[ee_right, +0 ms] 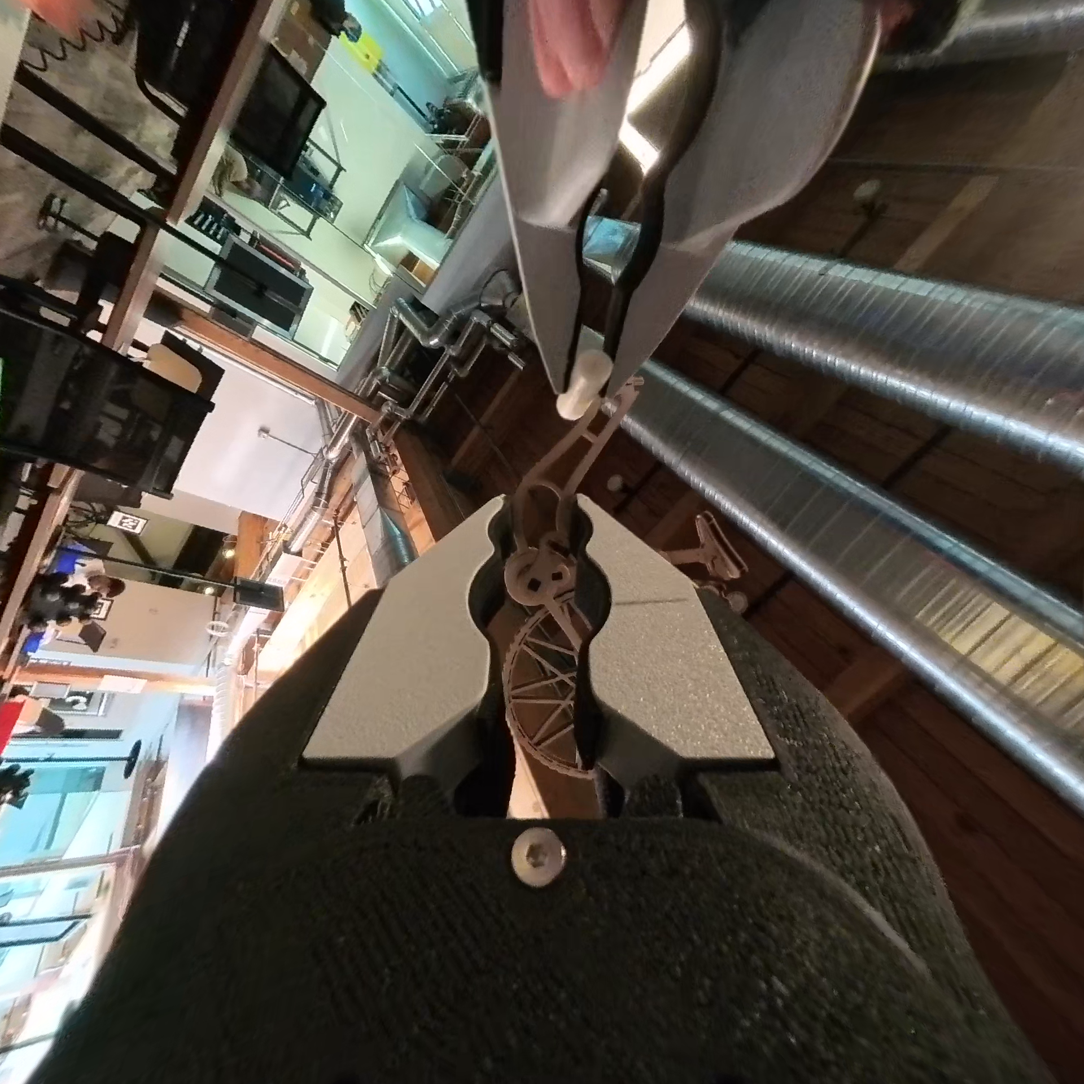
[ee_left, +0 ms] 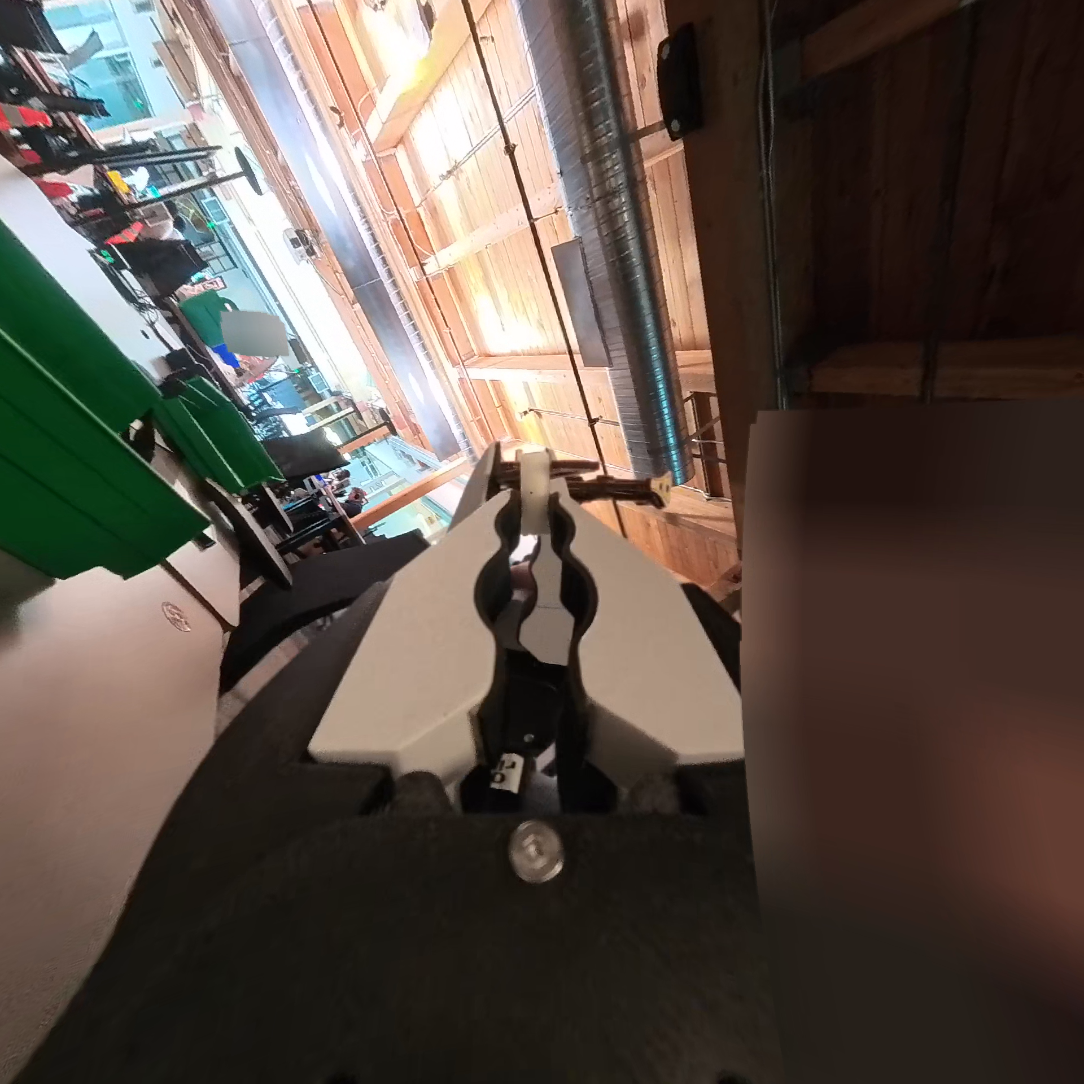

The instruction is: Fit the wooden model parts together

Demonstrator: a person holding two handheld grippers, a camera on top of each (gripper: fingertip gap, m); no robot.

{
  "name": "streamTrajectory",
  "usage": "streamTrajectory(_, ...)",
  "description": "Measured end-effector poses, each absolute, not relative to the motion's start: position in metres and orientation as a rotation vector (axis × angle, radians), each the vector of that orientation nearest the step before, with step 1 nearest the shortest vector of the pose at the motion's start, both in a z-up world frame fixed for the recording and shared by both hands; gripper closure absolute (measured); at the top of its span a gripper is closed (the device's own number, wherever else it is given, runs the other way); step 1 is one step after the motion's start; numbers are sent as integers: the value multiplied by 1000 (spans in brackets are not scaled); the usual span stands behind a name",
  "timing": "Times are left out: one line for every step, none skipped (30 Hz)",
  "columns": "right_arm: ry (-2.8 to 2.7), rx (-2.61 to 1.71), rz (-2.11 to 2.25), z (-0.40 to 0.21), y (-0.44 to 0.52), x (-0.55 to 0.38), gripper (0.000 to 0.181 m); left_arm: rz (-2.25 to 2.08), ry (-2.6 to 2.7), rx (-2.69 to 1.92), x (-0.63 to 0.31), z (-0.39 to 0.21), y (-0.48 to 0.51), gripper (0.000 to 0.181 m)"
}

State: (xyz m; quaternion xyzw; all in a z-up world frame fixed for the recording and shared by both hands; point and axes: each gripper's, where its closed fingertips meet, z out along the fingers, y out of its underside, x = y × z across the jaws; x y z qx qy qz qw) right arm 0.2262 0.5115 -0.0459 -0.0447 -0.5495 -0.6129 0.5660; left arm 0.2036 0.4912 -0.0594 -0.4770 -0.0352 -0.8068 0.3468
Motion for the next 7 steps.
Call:
streamTrajectory(-1289,-108,-1437,-45,511,227,165,-2112,-100,-1227,203,-58,490,173)
streamTrajectory(-1286,-108,-1437,-45,511,227,165,-2123,-106,-1218,203,-58,490,173)
streamTrajectory(-1283,-104,-1439,-45,510,227,165,-2125,-106,-1218,202,-57,490,173)
streamTrajectory(-1281,-99,-1440,-45,509,227,165,-2123,-104,-1218,202,-57,490,173)
streamTrajectory(-1280,-98,-1439,-46,509,227,165,-2126,-106,-1217,202,-57,490,173)
streamTrajectory(-1278,-96,-1439,-46,508,227,165,-2128,-107,-1215,202,-57,489,173)
streamTrajectory(-1277,-92,-1440,-46,508,227,165,-2130,-107,-1214,202,-57,489,173)
